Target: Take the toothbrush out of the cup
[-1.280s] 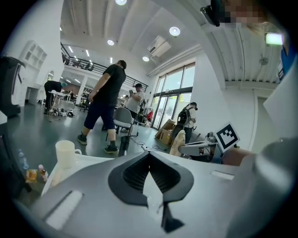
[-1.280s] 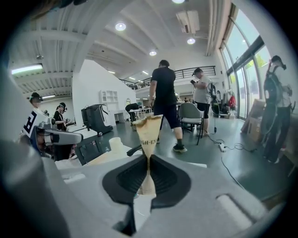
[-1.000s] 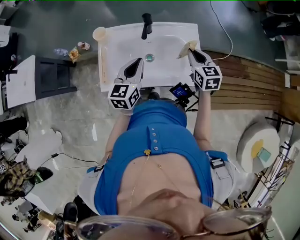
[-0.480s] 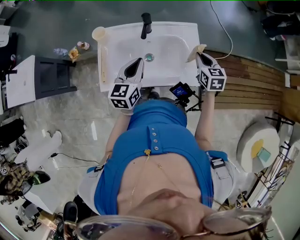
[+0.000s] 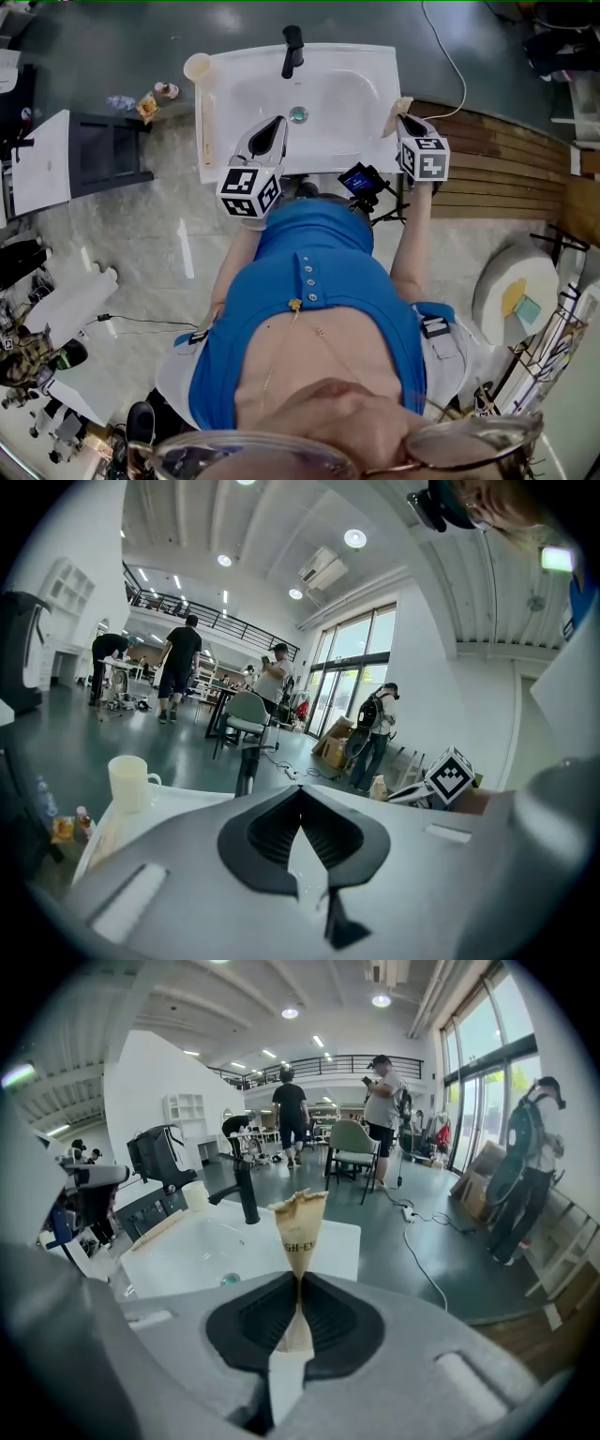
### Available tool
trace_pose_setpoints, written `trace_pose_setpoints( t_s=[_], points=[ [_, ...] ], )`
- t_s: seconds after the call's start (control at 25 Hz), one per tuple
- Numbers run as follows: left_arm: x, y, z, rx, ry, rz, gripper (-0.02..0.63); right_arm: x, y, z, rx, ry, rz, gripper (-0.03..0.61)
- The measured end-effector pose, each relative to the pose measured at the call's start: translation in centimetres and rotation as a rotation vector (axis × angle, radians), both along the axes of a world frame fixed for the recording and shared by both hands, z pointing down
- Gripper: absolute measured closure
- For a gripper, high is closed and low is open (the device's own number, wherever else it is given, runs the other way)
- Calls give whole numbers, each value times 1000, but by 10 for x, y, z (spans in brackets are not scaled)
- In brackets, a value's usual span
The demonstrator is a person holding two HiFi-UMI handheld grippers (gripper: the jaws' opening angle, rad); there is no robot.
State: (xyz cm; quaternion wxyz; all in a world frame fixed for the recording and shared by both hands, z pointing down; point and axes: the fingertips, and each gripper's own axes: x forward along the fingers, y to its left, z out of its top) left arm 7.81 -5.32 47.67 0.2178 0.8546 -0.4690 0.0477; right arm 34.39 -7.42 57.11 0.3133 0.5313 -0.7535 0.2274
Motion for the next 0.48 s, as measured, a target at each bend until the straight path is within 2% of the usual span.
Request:
trace_pose_setpoints(
  t_s=[0.24, 0.48],
  points=[
    [-4, -2, 3, -12, -2, -8, 612, 8, -1, 18, -65, 81, -6, 557],
    [-9, -2, 4, -12, -1, -33, 612, 8, -12, 28, -56, 99, 1, 558]
  ],
)
